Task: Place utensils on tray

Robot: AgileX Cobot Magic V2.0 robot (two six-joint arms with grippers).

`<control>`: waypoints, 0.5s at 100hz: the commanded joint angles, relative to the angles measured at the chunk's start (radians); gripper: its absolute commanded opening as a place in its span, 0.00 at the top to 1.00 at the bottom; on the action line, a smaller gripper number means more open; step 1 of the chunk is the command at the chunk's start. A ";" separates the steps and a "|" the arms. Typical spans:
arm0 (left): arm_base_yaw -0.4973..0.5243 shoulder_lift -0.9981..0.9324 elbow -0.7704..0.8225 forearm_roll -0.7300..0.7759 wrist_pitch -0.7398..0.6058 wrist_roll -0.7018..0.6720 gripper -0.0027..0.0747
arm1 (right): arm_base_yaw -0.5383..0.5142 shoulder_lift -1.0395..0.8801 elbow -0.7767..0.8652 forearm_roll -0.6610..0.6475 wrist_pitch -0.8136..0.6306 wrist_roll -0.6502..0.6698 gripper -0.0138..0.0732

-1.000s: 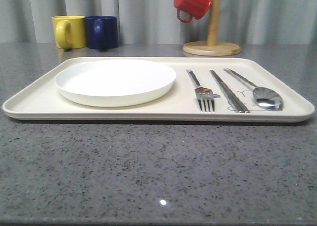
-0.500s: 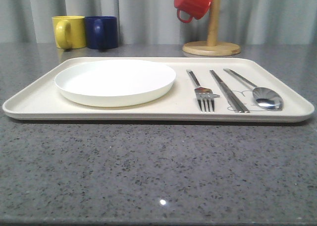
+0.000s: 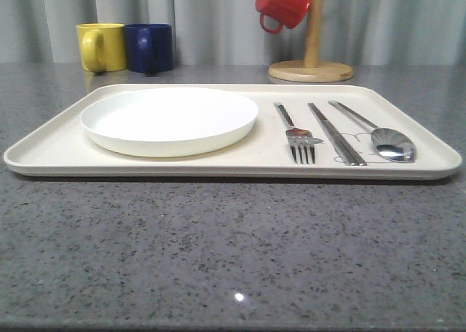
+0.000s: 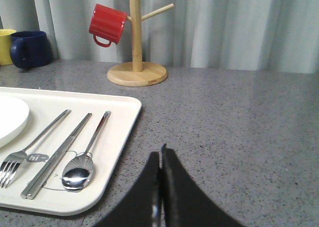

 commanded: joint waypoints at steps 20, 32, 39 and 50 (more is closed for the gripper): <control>0.001 0.007 -0.028 -0.006 -0.069 -0.004 0.99 | -0.006 -0.099 0.133 0.008 -0.224 -0.016 0.92; 0.001 0.007 -0.028 -0.006 -0.067 -0.004 0.99 | -0.006 -0.099 0.203 0.008 -0.309 -0.016 0.92; 0.001 0.007 -0.028 -0.006 -0.067 -0.004 0.99 | -0.006 -0.099 0.236 0.013 -0.346 -0.016 0.92; 0.001 0.007 -0.028 -0.006 -0.067 -0.004 0.99 | -0.006 -0.099 0.233 0.008 -0.322 -0.016 0.92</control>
